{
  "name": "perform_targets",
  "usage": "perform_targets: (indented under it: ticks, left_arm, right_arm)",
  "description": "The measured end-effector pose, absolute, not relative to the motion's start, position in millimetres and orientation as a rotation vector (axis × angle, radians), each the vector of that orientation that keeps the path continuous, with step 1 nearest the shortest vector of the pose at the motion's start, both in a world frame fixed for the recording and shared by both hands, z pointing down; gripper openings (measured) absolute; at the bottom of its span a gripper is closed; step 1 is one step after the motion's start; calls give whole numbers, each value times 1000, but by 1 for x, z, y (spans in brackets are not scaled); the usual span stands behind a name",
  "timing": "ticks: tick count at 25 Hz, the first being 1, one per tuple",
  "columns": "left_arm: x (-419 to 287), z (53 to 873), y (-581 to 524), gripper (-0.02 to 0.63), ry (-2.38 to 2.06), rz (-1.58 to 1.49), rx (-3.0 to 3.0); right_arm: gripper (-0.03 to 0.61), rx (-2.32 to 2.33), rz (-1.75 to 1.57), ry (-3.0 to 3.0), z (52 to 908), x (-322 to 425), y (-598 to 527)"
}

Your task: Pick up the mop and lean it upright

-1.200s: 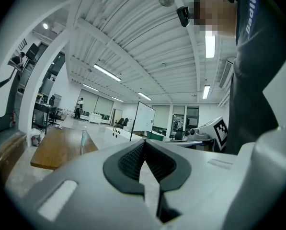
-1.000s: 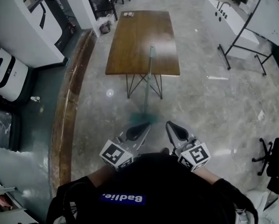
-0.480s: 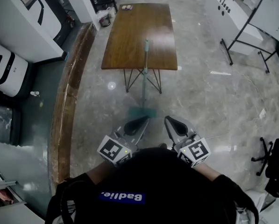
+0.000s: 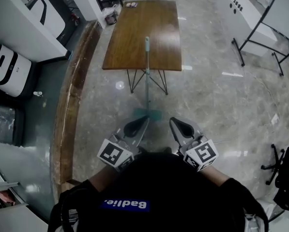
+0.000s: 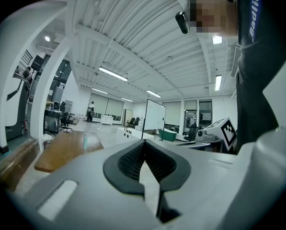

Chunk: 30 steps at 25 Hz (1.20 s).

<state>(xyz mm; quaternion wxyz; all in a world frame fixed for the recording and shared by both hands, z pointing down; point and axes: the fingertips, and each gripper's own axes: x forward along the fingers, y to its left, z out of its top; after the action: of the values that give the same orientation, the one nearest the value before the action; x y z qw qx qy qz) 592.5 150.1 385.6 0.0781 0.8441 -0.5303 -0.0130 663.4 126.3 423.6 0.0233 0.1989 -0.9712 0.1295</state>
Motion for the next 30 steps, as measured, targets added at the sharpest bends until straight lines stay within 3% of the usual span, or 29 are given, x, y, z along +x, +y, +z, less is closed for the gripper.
perform_targets:
  ticks: [11,30]
  left_arm:
    - [561,382,104,20,-1574,-35,2565]
    - [426,397,-9,20,-1348,-36,2668]
  right_arm:
    - [5,630,392,-2973,427,634,90]
    - [5,978,362,-2838,419,519,-7]
